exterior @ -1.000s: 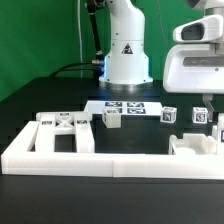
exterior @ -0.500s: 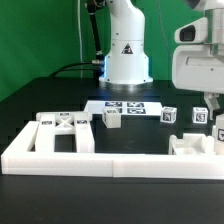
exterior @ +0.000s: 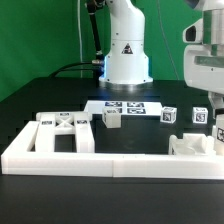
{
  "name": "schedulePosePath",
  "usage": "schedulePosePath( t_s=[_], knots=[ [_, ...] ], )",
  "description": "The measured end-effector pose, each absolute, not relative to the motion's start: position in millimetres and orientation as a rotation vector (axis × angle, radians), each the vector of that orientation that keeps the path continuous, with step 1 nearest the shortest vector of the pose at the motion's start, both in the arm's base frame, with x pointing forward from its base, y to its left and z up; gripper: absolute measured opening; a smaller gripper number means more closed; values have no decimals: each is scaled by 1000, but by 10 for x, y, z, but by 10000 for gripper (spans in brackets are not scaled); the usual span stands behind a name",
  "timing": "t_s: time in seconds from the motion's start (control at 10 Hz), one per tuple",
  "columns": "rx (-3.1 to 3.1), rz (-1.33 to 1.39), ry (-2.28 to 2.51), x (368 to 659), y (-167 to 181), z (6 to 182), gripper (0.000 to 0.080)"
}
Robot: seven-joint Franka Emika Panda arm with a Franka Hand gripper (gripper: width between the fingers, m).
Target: Assemble chair
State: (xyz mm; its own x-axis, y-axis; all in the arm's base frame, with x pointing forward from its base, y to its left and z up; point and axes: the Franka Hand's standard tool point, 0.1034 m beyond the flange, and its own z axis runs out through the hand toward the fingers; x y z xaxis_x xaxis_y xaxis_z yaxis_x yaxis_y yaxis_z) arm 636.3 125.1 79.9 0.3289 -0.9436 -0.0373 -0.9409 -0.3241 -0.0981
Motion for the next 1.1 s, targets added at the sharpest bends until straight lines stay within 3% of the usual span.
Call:
schedulePosePath(
  t_s=[0.1, 0.2, 0.4, 0.8, 1.1],
  knots=[
    [-2485, -42, 1749, 6364, 1253, 797, 290],
    [-2525, -46, 1693, 6364, 1252, 797, 375],
    [-2635, -34, 1537, 6345, 1266, 803, 619],
    [-3022, -105, 513, 6368, 1307, 815, 649],
    [-3064, -123, 193, 6366, 1330, 804, 649]
  ],
)
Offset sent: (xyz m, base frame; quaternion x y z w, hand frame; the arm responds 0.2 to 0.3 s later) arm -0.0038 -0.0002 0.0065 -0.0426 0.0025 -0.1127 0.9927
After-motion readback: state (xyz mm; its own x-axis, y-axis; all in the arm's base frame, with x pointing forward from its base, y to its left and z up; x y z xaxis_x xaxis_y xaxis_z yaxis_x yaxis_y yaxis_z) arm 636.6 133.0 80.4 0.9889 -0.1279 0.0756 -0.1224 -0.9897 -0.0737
